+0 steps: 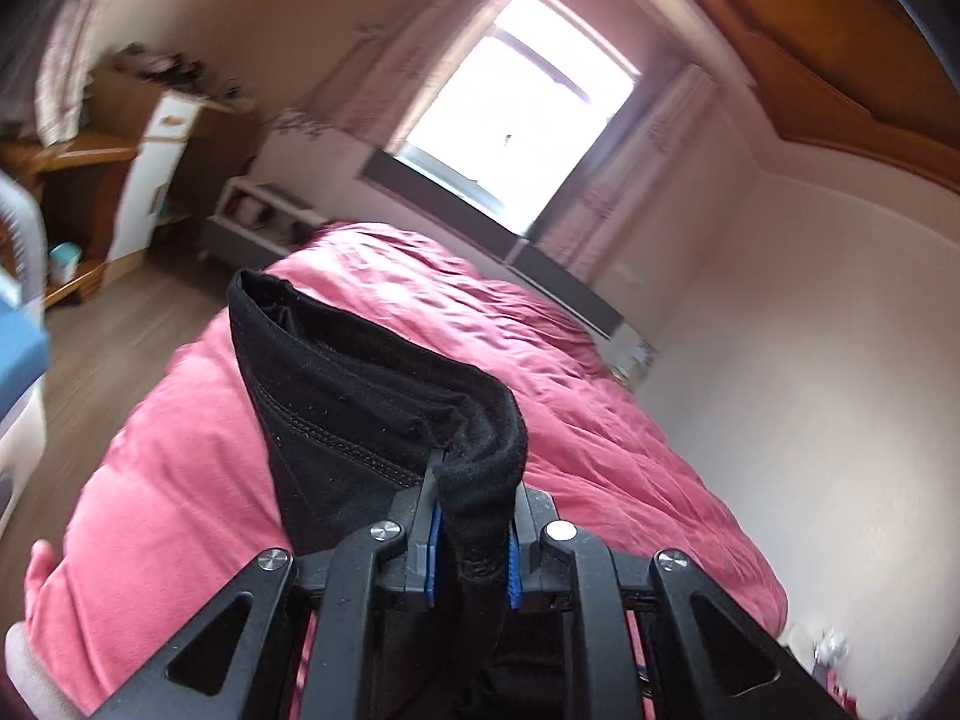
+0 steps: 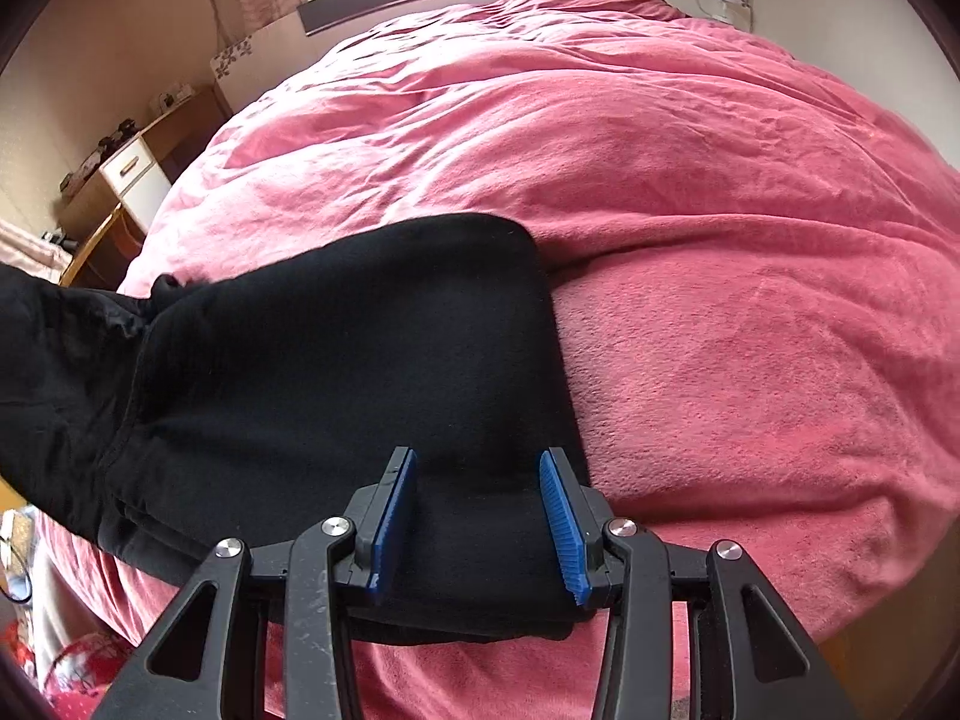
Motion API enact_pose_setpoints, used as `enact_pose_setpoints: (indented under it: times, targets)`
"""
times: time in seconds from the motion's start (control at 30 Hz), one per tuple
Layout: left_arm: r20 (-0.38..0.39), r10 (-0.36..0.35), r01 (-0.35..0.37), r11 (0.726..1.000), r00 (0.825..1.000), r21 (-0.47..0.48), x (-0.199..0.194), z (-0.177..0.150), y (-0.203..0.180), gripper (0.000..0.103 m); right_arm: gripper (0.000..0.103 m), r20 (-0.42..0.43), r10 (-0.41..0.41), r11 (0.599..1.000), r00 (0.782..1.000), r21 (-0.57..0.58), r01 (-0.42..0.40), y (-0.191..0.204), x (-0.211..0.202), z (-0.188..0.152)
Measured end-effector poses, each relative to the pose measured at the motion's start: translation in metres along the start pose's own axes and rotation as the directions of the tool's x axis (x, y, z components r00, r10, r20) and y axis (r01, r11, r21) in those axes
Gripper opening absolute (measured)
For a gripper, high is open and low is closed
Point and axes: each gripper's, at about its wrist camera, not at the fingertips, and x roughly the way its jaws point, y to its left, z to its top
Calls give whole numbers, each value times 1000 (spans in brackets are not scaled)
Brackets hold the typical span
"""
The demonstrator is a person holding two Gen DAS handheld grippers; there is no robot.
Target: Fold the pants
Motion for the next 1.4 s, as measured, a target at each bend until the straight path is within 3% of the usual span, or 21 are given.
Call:
enact_pose_setpoints:
  times: [0.27, 0.47, 0.7, 0.87, 1.07, 1.13, 1.2, 1.27, 1.4]
  targets:
    - [-116, -136, 156, 972, 984, 177, 33, -25, -84, 15, 44, 2, 13, 985, 1000, 171, -13, -35, -5, 6]
    - [-265, -207, 268, 937, 942, 223, 77, -60, -131, 15, 44, 49, 0, 973, 999, 229, -11, -53, -17, 13]
    - [-393, -200, 312, 918, 897, 245, 127, -114, -164, 15, 44, 57, -28, 948, 998, 317, 9, -82, -22, 16]
    - [-488, -173, 327, 912, 856, 250, 159, -152, -177, 15, 44, 50, -30, 922, 998, 386, 8, -101, -21, 13]
    - [-594, -80, 316, 898, 800, 304, 187, -202, -182, 17, 44, 30, -25, 898, 999, 440, 9, -111, -15, 8]
    - [-618, -55, 314, 895, 785, 318, 192, -215, -182, 23, 44, 27, -27, 903, 999, 430, 13, -108, -14, 8]
    - [-657, -45, 329, 890, 753, 316, 197, -230, -183, 36, 44, 29, -23, 909, 999, 417, 8, -104, -14, 8]
    - [-674, -57, 360, 876, 737, 320, 191, -235, -187, 40, 44, 34, -15, 913, 999, 408, 0, -102, -14, 9]
    - [-683, -162, 470, 832, 713, 294, 162, -229, -193, 42, 44, 53, -7, 925, 999, 379, -14, -98, -15, 13]
